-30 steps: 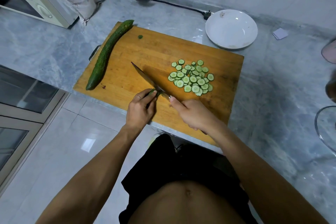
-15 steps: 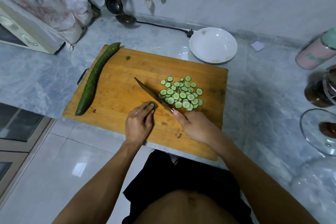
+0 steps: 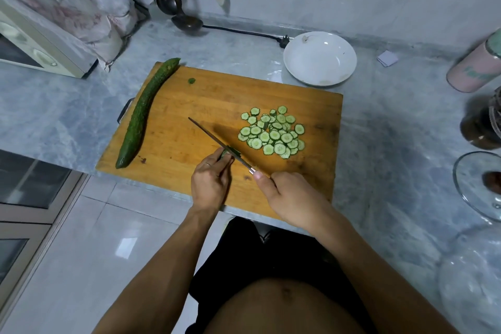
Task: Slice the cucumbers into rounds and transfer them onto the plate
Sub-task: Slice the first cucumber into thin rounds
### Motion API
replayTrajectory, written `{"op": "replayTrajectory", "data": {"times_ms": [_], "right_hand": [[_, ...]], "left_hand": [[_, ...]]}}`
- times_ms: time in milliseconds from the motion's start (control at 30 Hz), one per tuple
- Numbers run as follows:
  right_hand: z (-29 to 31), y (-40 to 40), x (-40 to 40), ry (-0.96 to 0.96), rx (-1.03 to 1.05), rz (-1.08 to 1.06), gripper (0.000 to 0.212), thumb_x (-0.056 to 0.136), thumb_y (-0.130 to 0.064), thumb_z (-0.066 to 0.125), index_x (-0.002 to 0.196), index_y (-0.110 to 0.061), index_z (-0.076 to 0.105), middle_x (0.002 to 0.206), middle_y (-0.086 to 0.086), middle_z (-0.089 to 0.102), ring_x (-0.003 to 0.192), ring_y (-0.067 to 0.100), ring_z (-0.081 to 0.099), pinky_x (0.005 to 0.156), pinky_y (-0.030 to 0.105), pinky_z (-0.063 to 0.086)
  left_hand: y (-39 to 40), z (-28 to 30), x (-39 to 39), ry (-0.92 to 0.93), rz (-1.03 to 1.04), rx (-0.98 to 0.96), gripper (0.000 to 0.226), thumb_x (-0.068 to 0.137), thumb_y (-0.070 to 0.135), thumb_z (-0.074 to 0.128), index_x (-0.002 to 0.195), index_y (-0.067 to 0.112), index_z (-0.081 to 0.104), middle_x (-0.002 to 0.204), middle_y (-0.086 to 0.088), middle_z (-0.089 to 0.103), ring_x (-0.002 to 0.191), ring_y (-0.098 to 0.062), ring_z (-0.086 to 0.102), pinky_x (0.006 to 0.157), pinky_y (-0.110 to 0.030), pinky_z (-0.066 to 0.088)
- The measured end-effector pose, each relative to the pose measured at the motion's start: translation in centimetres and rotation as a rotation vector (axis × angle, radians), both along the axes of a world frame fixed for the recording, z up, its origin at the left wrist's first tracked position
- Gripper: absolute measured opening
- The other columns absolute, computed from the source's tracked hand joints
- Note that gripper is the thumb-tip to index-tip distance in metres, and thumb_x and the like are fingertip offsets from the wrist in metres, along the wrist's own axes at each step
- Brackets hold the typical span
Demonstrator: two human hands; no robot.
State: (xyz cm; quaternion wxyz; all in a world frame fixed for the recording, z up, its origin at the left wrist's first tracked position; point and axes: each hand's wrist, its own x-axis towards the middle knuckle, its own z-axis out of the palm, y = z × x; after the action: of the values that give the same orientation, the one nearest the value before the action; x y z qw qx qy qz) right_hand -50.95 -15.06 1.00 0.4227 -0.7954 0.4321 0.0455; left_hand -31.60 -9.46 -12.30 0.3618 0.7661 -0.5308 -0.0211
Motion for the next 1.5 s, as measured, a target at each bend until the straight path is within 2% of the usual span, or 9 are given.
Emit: {"op": "replayTrajectory", "data": {"times_ms": [267, 500, 567, 633, 700, 833, 1000, 1367, 1500], "right_hand": [[-0.1, 0.5, 0.0, -0.011, 0.023, -0.005, 0.061, 0.100, -0.061, 0.023, 0.064, -0.017, 0.043, 0.070, 0.003, 0.047, 0.061, 0.018, 0.049, 0.053, 0.033, 0.035], [-0.7, -0.9, 0.6, -0.001, 0.093, -0.036, 0.065, 0.100, -0.064, 0.019, 0.061, -0.017, 0.042, 0.068, 0.005, 0.041, 0.060, 0.018, 0.045, 0.056, 0.032, 0.032], [-1.4, -0.8, 1.3, 0.012, 0.093, -0.037, 0.067, 0.099, -0.065, 0.017, 0.070, -0.016, 0.052, 0.072, 0.005, 0.043, 0.070, 0.021, 0.050, 0.061, 0.033, 0.039], [-2.3, -0.8, 1.9, 0.027, 0.117, -0.046, 0.075, 0.098, -0.066, 0.015, 0.099, -0.015, 0.069, 0.079, 0.008, 0.051, 0.088, 0.026, 0.055, 0.082, 0.042, 0.050], [-2.9, -0.8, 2.1, 0.022, 0.145, -0.066, 0.076, 0.098, -0.067, 0.015, 0.115, -0.017, 0.070, 0.084, 0.010, 0.055, 0.095, 0.028, 0.055, 0.089, 0.045, 0.050], [-3.6, -0.3, 1.8, 0.005, 0.084, -0.089, 0.063, 0.099, -0.065, 0.021, 0.072, -0.019, 0.055, 0.082, 0.011, 0.054, 0.083, 0.029, 0.055, 0.071, 0.034, 0.041], [-3.0, -0.7, 1.3, -0.045, 0.094, -0.096, 0.064, 0.099, -0.065, 0.023, 0.054, -0.027, 0.047, 0.068, 0.003, 0.044, 0.066, 0.025, 0.049, 0.064, 0.032, 0.036], [-1.1, 0.3, -0.7, 0.010, 0.009, 0.014, 0.059, 0.100, -0.062, 0.019, 0.064, -0.022, 0.041, 0.072, 0.004, 0.046, 0.069, 0.019, 0.049, 0.056, 0.033, 0.030], [-0.5, 1.0, -0.6, 0.026, -0.014, 0.013, 0.059, 0.100, -0.062, 0.020, 0.067, -0.020, 0.044, 0.079, 0.005, 0.050, 0.076, 0.018, 0.051, 0.054, 0.033, 0.030]], "left_hand": [[-0.1, 0.0, 0.2, -0.040, -0.028, 0.037, 0.033, 0.089, 0.017, 0.049, 0.105, 0.012, 0.077, 0.119, -0.009, 0.070, 0.102, -0.027, 0.068, 0.077, -0.035, 0.058], [-0.2, 0.2, -0.1, -0.058, -0.023, 0.002, 0.029, 0.082, 0.002, 0.062, 0.107, 0.007, 0.075, 0.117, -0.015, 0.069, 0.099, -0.030, 0.069, 0.079, -0.037, 0.058], [-0.2, 0.2, -0.1, -0.061, -0.019, 0.010, 0.030, 0.083, 0.003, 0.059, 0.108, 0.008, 0.075, 0.118, -0.014, 0.069, 0.100, -0.030, 0.068, 0.078, -0.036, 0.058], [-0.1, 0.2, -0.2, -0.071, -0.025, 0.026, 0.030, 0.084, 0.006, 0.057, 0.108, 0.009, 0.075, 0.120, -0.012, 0.069, 0.101, -0.029, 0.068, 0.077, -0.035, 0.057], [-0.1, 0.1, -0.2, -0.084, -0.031, 0.027, 0.029, 0.086, 0.008, 0.057, 0.108, 0.010, 0.075, 0.120, -0.011, 0.069, 0.101, -0.028, 0.068, 0.077, -0.034, 0.057], [-0.1, 0.3, -0.2, -0.072, -0.009, 0.011, 0.026, 0.087, 0.006, 0.058, 0.105, 0.009, 0.076, 0.121, -0.012, 0.068, 0.101, -0.029, 0.067, 0.078, -0.034, 0.056], [0.1, 0.2, -0.4, -0.035, 0.008, -0.023, 0.027, 0.084, 0.000, 0.067, 0.107, 0.010, 0.076, 0.118, -0.013, 0.069, 0.096, -0.030, 0.070, 0.076, -0.036, 0.058], [-0.1, 0.7, -0.3, -0.072, -0.014, -0.012, 0.031, 0.085, 0.010, 0.049, 0.098, 0.010, 0.078, 0.119, -0.007, 0.070, 0.093, -0.027, 0.070, 0.069, -0.029, 0.054], [-0.1, 1.1, -0.3, -0.090, -0.028, -0.020, 0.030, 0.079, 0.000, 0.052, 0.093, 0.008, 0.077, 0.106, -0.008, 0.073, 0.088, -0.028, 0.068, 0.064, -0.028, 0.050]]}}
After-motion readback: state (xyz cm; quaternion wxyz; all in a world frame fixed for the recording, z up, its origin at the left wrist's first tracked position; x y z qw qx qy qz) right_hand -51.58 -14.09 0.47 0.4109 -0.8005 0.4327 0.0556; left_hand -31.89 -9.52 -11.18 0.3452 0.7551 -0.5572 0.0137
